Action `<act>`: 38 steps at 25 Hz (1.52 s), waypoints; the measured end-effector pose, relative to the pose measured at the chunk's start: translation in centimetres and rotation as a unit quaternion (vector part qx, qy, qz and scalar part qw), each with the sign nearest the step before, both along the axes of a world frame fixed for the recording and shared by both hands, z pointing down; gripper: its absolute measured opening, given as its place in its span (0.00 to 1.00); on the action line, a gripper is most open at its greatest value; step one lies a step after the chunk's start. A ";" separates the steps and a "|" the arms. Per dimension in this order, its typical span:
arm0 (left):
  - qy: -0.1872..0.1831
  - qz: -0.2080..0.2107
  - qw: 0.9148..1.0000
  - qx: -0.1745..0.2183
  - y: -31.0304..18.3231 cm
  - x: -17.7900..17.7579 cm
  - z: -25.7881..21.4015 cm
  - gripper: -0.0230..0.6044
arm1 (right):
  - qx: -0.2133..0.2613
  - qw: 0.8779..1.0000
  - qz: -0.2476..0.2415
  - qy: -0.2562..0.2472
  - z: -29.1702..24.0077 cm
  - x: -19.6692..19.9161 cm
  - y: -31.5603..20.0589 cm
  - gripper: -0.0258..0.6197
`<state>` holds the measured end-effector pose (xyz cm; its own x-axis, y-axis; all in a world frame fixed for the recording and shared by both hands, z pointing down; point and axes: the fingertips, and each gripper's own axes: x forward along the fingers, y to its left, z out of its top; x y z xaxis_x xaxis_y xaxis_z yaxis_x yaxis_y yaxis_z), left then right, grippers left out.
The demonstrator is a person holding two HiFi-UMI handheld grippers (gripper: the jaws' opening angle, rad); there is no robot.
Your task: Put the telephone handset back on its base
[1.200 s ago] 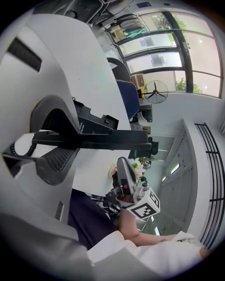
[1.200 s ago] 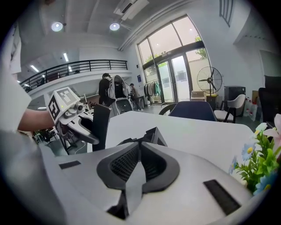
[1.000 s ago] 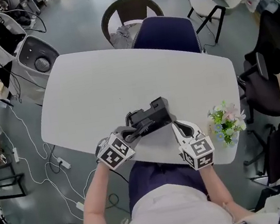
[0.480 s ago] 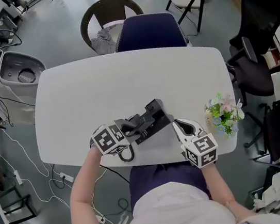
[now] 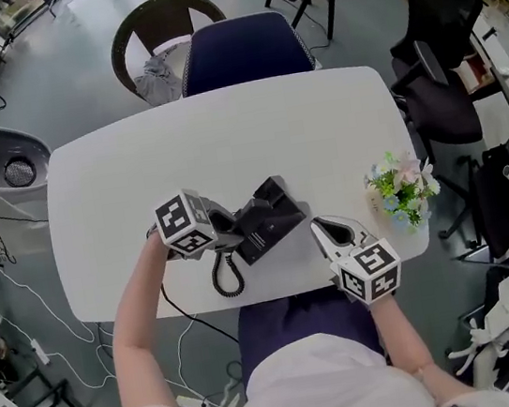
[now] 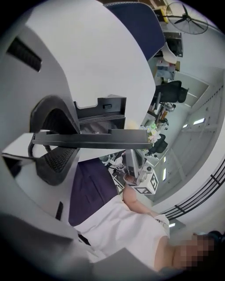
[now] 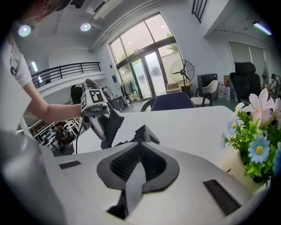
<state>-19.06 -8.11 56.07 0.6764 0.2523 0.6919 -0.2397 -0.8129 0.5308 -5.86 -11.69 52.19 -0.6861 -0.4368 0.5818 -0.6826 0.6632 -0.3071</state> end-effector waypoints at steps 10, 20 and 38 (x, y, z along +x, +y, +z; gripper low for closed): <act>0.035 0.092 0.990 -0.100 -1.3 0.0 0.7 0.17 | -0.011 0.999 0.046 -0.008 0.0 -0.4 0.3 0.10; 0.055 0.171 0.973 -0.147 -1.9 0.0 2.2 0.17 | -0.019 0.995 0.096 -0.013 0.3 -0.6 0.2 0.10; 0.046 0.237 0.947 -0.212 -2.2 1.0 3.2 0.18 | -0.018 0.992 0.128 0.000 0.7 -0.1 0.3 0.10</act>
<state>-18.05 -10.28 59.29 0.4703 0.7846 0.4040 0.1616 -0.5266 0.8346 -5.96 -11.40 52.91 -0.5563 -0.5746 0.6003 -0.8265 0.4572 -0.3284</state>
